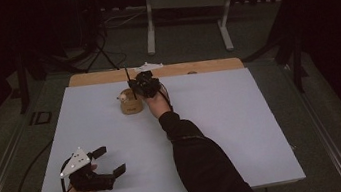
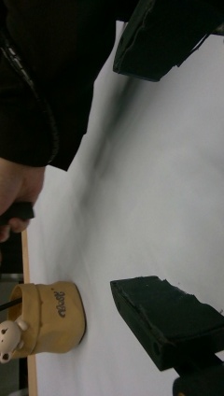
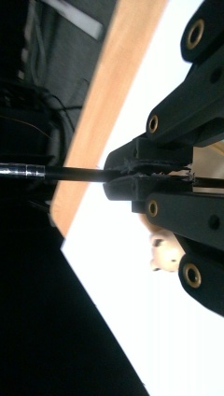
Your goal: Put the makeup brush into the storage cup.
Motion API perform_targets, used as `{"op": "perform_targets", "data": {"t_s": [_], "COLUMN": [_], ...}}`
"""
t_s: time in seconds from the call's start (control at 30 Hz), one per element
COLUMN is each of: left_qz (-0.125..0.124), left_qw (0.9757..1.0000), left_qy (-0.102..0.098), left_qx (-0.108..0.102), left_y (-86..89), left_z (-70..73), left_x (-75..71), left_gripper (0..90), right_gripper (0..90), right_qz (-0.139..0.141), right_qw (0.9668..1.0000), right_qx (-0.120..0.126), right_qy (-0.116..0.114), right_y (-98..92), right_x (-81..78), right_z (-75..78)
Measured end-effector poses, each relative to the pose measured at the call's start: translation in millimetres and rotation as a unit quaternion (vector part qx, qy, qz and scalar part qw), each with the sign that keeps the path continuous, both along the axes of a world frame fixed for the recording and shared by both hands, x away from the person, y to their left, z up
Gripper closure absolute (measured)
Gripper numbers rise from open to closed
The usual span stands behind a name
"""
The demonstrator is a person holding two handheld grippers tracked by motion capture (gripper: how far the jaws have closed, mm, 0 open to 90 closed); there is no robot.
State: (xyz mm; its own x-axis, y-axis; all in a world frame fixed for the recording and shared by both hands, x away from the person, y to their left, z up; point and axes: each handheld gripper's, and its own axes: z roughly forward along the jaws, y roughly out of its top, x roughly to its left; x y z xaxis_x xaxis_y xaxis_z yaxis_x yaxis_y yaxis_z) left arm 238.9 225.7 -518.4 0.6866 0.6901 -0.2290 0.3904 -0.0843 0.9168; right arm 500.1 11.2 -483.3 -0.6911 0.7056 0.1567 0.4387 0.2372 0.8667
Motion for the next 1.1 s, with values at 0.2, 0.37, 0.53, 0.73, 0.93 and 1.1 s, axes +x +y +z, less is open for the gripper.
{"op": "perform_targets", "data": {"t_s": [0.2, 0.37, 0.53, 0.73, 0.93, 1.1], "left_qz": [0.004, 0.007, 0.005, -0.001, -0.006, -0.012], "left_qw": [1.0000, 1.0000, 1.0000, 1.0000, 0.9999, 0.9997], "left_qy": [-0.001, -0.003, -0.002, -0.003, -0.012, -0.017], "left_qx": [0.000, 0.001, -0.002, 0.001, 0.006, 0.011], "left_y": [1.4, 1.8, 1.5, -2.0, -4.8, -5.5], "left_z": [0.2, 0.8, 0.9, 1.9, 3.3, 4.0], "left_x": [0.4, 0.3, 0.3, -0.5, -1.6, -3.2], "left_gripper": [0.4, 0.3, 0.3, 0.3, 0.3, 0.3], "right_gripper": [85.1, 59.3, 33.1, 10.1, 10.2, 11.7], "right_qz": [0.004, 0.004, -0.007, 0.035, 0.054, 0.070], "right_qw": [0.9996, 0.9990, 0.9996, 0.9994, 0.9983, 0.9973], "right_qx": [-0.020, -0.023, -0.018, -0.002, 0.001, 0.002], "right_qy": [0.022, 0.038, 0.022, 0.004, -0.020, -0.020], "right_y": [1.7, -0.6, -15.0, -43.0, -74.0, -98.0], "right_x": [2.2, 2.6, -4.2, -23.6, -58.2, -81.7], "right_z": [-7.8, -1.9, 15.1, 38.2, 49.7, 50.8]}}
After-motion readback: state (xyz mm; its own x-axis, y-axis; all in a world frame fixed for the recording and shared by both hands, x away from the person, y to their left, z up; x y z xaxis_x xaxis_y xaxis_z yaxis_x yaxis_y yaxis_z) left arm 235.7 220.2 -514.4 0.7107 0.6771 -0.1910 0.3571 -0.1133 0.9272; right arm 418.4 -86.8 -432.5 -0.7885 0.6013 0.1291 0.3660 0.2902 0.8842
